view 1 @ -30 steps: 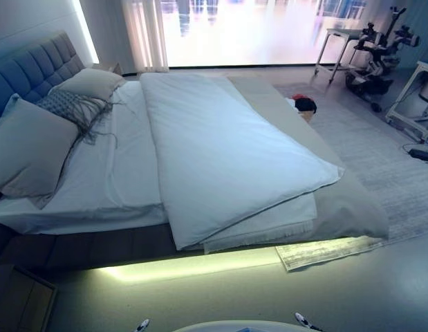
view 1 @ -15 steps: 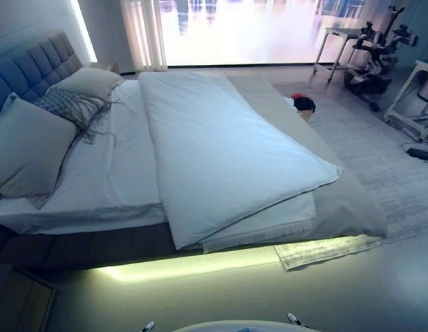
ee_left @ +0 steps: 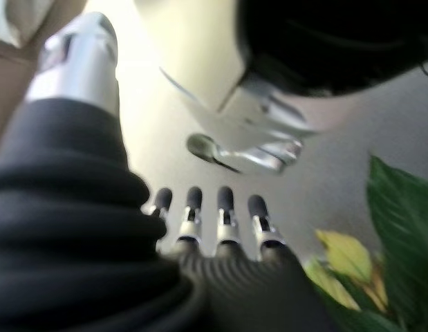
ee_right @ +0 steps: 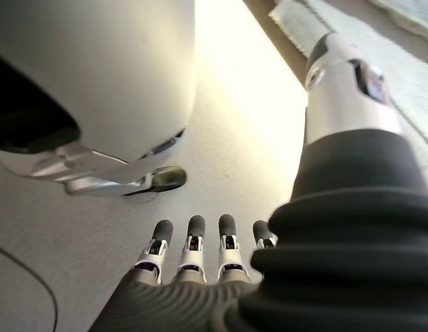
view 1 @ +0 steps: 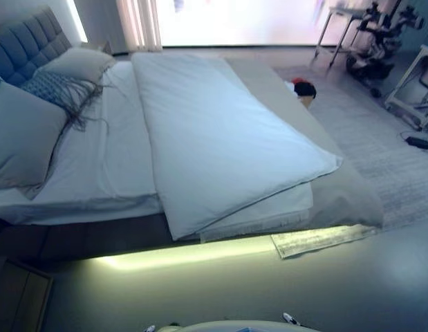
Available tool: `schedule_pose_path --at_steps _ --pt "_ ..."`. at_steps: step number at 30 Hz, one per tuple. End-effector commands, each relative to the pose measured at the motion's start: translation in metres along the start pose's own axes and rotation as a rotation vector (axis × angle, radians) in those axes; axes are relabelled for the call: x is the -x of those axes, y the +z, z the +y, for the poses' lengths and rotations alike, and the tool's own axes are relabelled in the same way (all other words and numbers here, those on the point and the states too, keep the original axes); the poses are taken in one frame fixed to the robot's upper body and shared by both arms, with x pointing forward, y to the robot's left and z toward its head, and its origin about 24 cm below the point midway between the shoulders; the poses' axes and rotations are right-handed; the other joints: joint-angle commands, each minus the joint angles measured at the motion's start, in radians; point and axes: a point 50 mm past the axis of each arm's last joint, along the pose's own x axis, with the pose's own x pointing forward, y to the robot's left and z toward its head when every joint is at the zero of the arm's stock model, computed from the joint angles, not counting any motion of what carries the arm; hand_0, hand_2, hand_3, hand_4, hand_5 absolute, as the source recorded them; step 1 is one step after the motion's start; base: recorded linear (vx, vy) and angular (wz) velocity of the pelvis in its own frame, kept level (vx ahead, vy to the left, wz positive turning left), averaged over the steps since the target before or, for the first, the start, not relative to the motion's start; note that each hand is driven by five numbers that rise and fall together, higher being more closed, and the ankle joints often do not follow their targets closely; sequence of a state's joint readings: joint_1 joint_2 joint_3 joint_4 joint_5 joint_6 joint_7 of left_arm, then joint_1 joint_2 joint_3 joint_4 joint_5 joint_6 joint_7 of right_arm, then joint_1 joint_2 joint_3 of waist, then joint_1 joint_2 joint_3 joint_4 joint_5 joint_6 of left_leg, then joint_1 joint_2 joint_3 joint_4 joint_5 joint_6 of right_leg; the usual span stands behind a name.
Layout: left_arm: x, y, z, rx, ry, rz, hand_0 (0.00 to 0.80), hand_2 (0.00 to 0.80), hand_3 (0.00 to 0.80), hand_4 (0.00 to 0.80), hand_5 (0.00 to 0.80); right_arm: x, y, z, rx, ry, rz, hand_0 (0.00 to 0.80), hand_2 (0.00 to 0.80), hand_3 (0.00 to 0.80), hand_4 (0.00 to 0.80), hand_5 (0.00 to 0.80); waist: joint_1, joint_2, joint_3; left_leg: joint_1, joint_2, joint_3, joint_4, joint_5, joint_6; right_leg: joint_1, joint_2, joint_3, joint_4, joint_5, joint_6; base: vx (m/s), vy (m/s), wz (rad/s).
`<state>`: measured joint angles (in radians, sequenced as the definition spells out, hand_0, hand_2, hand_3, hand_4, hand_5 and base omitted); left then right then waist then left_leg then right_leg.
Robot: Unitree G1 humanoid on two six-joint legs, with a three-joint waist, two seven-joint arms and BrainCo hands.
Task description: Make the bed neatly
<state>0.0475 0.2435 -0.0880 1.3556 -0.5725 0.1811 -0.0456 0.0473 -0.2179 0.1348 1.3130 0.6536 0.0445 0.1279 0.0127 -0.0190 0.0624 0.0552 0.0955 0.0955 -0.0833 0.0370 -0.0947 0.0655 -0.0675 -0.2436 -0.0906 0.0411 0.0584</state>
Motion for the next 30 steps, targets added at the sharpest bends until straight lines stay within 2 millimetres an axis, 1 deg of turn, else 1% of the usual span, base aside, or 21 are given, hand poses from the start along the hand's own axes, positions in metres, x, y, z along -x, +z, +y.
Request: schedule_pose_path --at_steps 1,4,5,7,8,9,10,11,12,13,14,15,16,18,19,20,21,23,25,27,30 --pt "0.000 0.013 -0.015 -0.092 0.009 0.014 0.000 0.000 0.000 0.000 0.000 -0.005 0.027 0.031 0.034 0.091 -0.061 0.000 0.000 0.000 0.000 0.000 -0.009 0.006 0.052 -0.028 -0.050 0.010 -0.004 -0.041 0.049 -0.032 0.020 0.040 0.016 -0.028 0.016 -0.054 -0.115 0.03" --pt "0.000 0.017 -0.020 -0.105 -0.013 0.007 0.000 0.000 0.000 0.000 0.000 -0.005 0.029 0.032 0.015 0.100 -0.073 0.000 0.000 0.000 0.000 0.000 -0.012 0.011 0.063 -0.031 -0.048 0.007 -0.004 -0.033 0.049 -0.050 0.024 0.037 0.049 -0.045 0.009 -0.043 -0.089 0.04" --pt "0.000 0.018 -0.022 -0.098 -0.015 0.005 0.000 0.000 0.000 0.000 0.000 -0.005 0.031 0.031 0.018 0.099 -0.079 0.000 0.000 0.000 0.000 0.000 -0.015 0.009 0.068 -0.033 -0.043 0.017 0.027 -0.038 0.043 -0.054 0.021 0.030 0.067 -0.055 0.002 -0.046 -0.072 0.08" --pt "0.000 0.017 -0.024 -0.088 -0.021 0.001 0.000 0.000 0.000 0.000 0.000 -0.004 0.035 0.028 0.028 0.086 -0.085 0.000 0.000 0.000 0.000 0.000 -0.017 -0.001 0.079 -0.072 -0.042 0.037 0.140 -0.051 0.031 -0.054 0.007 0.019 0.088 -0.057 -0.009 -0.038 -0.043 0.12" --pt "0.000 0.017 -0.027 -0.067 -0.037 -0.004 0.000 0.000 0.000 0.000 0.000 -0.003 0.040 0.022 0.050 0.054 -0.091 0.000 0.000 0.000 0.000 0.000 -0.014 -0.013 0.097 -0.149 -0.038 0.049 0.304 -0.030 0.013 -0.042 -0.006 0.009 0.102 -0.061 -0.025 -0.019 -0.035 0.19" --pt "0.000 0.016 -0.028 -0.057 -0.044 -0.004 0.000 0.000 0.000 0.000 0.000 -0.003 0.042 0.019 0.054 0.039 -0.091 0.000 0.000 0.000 0.000 0.000 -0.011 -0.013 0.103 -0.186 -0.032 0.042 0.368 -0.002 0.004 -0.036 -0.007 0.007 0.106 -0.064 -0.033 0.002 -0.023 0.20" --pt "-0.001 0.013 -0.029 -0.036 -0.055 -0.003 0.000 0.000 0.000 0.000 0.000 -0.002 0.047 0.013 0.073 0.002 -0.103 0.000 0.000 0.000 0.000 0.000 -0.003 -0.009 0.114 -0.243 -0.032 0.019 0.448 0.041 -0.010 -0.023 -0.007 0.011 0.115 -0.071 -0.044 0.056 0.037 0.14" --pt "-0.001 0.010 -0.030 -0.018 -0.060 0.000 0.000 0.000 0.000 0.000 0.000 -0.001 0.050 0.008 0.089 -0.026 -0.106 0.000 0.000 0.000 0.000 0.000 0.004 -0.004 0.121 -0.271 -0.037 0.004 0.472 0.061 -0.015 -0.010 -0.007 0.018 0.122 -0.079 -0.047 0.120 0.087 0.05" --pt "-0.002 0.006 -0.029 0.000 -0.063 0.003 0.000 0.000 0.000 0.000 0.000 0.000 0.052 0.004 0.111 -0.056 -0.106 0.000 0.000 0.000 0.000 0.000 0.011 0.004 0.125 -0.286 -0.039 -0.006 0.463 0.082 -0.020 0.006 -0.003 0.027 0.125 -0.088 -0.047 0.206 0.139 -0.02" --pt "-0.002 0.002 -0.028 0.016 -0.064 0.012 0.000 0.000 0.000 0.000 0.000 0.001 0.053 0.000 0.141 -0.074 -0.109 0.000 0.000 0.000 0.000 0.000 0.021 0.014 0.126 -0.286 -0.041 -0.012 0.427 0.104 -0.026 0.029 0.002 0.036 0.124 -0.098 -0.045 0.285 0.169 -0.04" --pt "-0.002 -0.001 -0.024 0.023 -0.055 0.019 0.000 0.000 0.000 0.000 0.000 0.001 0.054 -0.002 0.142 -0.074 -0.116 0.000 0.000 0.000 0.000 0.000 0.031 0.028 0.120 -0.284 -0.034 -0.021 0.339 0.132 -0.031 0.055 0.014 0.050 0.118 -0.110 -0.040 0.308 0.160 -0.11" --pt "-0.002 -0.004 -0.022 0.018 -0.049 0.026 0.000 0.000 0.000 0.000 0.000 0.001 0.055 -0.002 0.135 -0.067 -0.122 0.000 0.000 0.000 0.000 0.000 0.037 0.030 0.119 -0.270 -0.033 -0.023 0.292 0.144 -0.032 0.076 0.017 0.059 0.112 -0.117 -0.037 0.306 0.141 -0.23" --pt "-0.002 -0.006 -0.019 0.013 -0.042 0.034 0.000 0.000 0.000 0.000 0.000 0.001 0.056 -0.001 0.133 -0.060 -0.124 0.000 0.000 0.000 0.000 0.000 0.044 0.036 0.114 -0.261 -0.024 -0.029 0.213 0.156 -0.034 0.096 0.022 0.067 0.104 -0.124 -0.032 0.305 0.124 -0.23" --pt "-0.002 -0.014 -0.013 0.010 -0.029 0.050 0.000 0.000 0.000 0.000 0.000 0.001 0.054 -0.001 0.119 -0.050 -0.126 0.000 0.000 0.000 0.000 0.000 0.061 0.044 0.096 -0.250 -0.007 -0.036 0.044 0.199 -0.043 0.161 0.038 0.105 0.084 -0.153 -0.025 0.367 0.142 -0.23" --pt "-0.002 -0.017 -0.012 0.012 -0.025 0.054 0.000 0.000 0.000 0.000 0.000 0.001 0.052 -0.002 0.117 -0.052 -0.121 0.000 0.000 0.000 0.000 0.000 0.065 0.043 0.091 -0.249 -0.005 -0.040 0.020 0.204 -0.044 0.185 0.040 0.120 0.077 -0.168 -0.023 0.331 0.117 -0.26" --pt "-0.002 -0.020 -0.010 0.009 -0.021 0.059 0.000 0.000 0.000 0.000 0.000 0.001 0.049 -0.004 0.109 -0.053 -0.113 0.000 0.000 0.000 0.000 0.000 0.070 0.041 0.081 -0.255 -0.001 -0.043 0.014 0.205 -0.045 0.211 0.043 0.135 0.067 -0.186 -0.021 0.304 0.126 -0.30" --pt "-0.002 -0.022 -0.008 0.005 -0.014 0.065 0.000 0.000 0.000 0.000 0.000 0.001 0.044 -0.007 0.098 -0.058 -0.106 0.000 0.000 0.000 0.000 0.000 0.070 0.037 0.067 -0.252 0.000 -0.033 0.004 0.178 -0.038 0.233 0.034 0.150 0.056 -0.198 -0.015 0.303 0.152 -0.34" --pt "-0.002 -0.024 -0.005 0.003 -0.002 0.068 0.000 0.000 0.000 0.000 0.000 0.001 0.036 -0.009 0.070 -0.077 -0.079 0.000 0.000 0.000 0.000 0.000 0.062 0.033 0.047 -0.235 0.018 0.019 0.000 0.145 -0.031 0.251 0.012 0.144 0.051 -0.206 -0.003 0.293 0.183 -0.42" --pt "-0.002 -0.023 -0.002 0.031 0.005 0.050 0.000 0.000 0.000 0.000 0.000 0.001 0.028 -0.012 0.038 -0.092 -0.046 0.000 0.000 0.000 0.000 0.000 0.069 0.031 0.034 -0.221 0.019 0.001 0.019 0.131 -0.026 0.269 -0.008 0.142 0.057 -0.221 0.008 0.301 0.153 -0.45" --pt "-0.001 -0.020 0.002 0.013 0.023 0.043 0.000 0.000 0.000 0.000 0.000 0.001 0.018 -0.013 0.051 -0.088 -0.015 0.000 0.000 0.000 0.000 0.000 0.078 0.025 0.016 -0.219 0.020 0.007 0.044 0.111 -0.018 0.287 -0.029 0.130 0.060 -0.228 0.019 0.313 0.123 -0.45" --pt "0.000 -0.011 0.007 -0.028 0.055 0.036 0.000 0.000 0.000 0.000 0.000 -0.001 0.018 -0.004 0.059 -0.048 -0.021 0.000 0.000 0.000 0.000 0.000 0.089 0.020 0.006 -0.279 0.022 0.005 0.137 0.096 -0.020 0.296 -0.053 0.117 0.063 -0.234 0.030 0.252 0.091 -0.14"
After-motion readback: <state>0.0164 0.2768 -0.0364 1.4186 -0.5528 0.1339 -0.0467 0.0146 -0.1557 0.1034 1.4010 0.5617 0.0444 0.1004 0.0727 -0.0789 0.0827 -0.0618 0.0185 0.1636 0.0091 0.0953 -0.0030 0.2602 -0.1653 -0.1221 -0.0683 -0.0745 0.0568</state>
